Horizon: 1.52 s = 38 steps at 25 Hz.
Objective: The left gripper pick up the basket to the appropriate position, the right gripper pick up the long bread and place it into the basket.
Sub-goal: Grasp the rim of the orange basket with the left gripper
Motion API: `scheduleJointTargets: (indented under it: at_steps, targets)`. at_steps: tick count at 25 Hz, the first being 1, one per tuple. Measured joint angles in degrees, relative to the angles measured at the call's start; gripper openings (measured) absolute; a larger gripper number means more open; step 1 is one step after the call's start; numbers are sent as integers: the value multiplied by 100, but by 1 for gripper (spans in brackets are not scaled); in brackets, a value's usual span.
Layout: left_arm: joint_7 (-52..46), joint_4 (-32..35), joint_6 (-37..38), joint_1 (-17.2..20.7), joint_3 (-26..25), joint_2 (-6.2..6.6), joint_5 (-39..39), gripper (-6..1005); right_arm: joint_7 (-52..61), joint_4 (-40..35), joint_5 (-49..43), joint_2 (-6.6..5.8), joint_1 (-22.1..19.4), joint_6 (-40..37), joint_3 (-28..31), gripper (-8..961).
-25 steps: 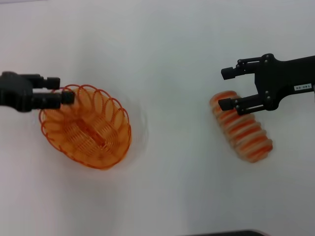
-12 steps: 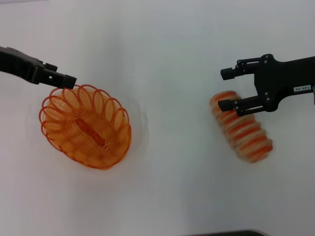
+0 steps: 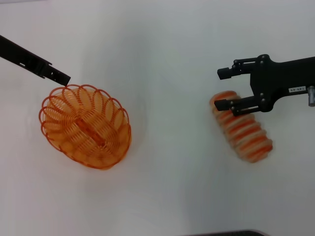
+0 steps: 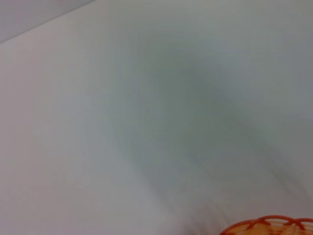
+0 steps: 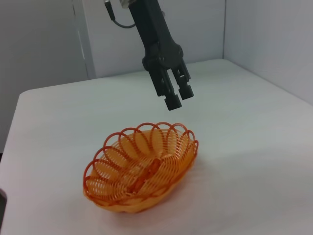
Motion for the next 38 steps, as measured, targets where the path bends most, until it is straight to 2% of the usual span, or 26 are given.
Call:
scheduleJointTargets:
  at_steps: [11,16,23,35,38]
  targets:
    - [-80,-284,-321,-79,446,-221,633,683,-12,7,0,43,18,211,-185,803]
    - [-105,-460,-472,-47,493,-236,642,682,-15,14,0,75,14,217,-191,803]
    - [-109,-853,-726,-25,498,-194,645,676,-19,15,-12,77,-20,244,-194,802]
    - [-115,-1041,-823,-33,519,-227,646,652,-14,15,-139,103,25,355,-194,804]
    - [-115,-1049,-825,-37,554,-241,644,527,-16,15,-141,103,29,355,-194,804]
